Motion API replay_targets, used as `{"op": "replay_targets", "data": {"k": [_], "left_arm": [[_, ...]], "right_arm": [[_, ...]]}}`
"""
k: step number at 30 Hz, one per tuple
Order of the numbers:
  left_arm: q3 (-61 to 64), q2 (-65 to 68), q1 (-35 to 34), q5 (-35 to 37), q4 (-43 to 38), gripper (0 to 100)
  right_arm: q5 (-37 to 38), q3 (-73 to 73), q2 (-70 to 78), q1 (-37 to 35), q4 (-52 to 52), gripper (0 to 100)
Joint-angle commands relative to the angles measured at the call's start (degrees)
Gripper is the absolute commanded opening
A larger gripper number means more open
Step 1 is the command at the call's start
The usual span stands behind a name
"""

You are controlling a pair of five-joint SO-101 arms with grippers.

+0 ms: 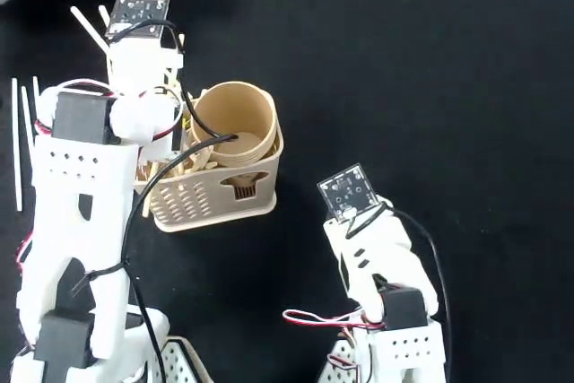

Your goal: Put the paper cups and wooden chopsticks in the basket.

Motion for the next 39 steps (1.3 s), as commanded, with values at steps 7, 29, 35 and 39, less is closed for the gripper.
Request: {"op": "replay_targets", "data": {"k": [7, 29, 35, 39], "left_arm": [[-1.01, -0.97, -0.31, -0.18, 0.35, 3], [56.66, -72.97, -0.75, 1.41, -57.32, 3], [81.54, -82.64, -0.75, 1.85, -79.56, 3], [81.27, -79.74, -0.75, 1.85, -75.96, 3]], "right_arm": [[0.53, -0.22, -4.62, 0.53, 0.09, 1.2], [0.53, -0.22, -4.62, 0.53, 0.09, 1.2], [0.53, -0.22, -4.62, 0.53, 0.09, 1.2], [0.53, -0.22, -4.62, 0.53, 0.09, 1.2]]}}
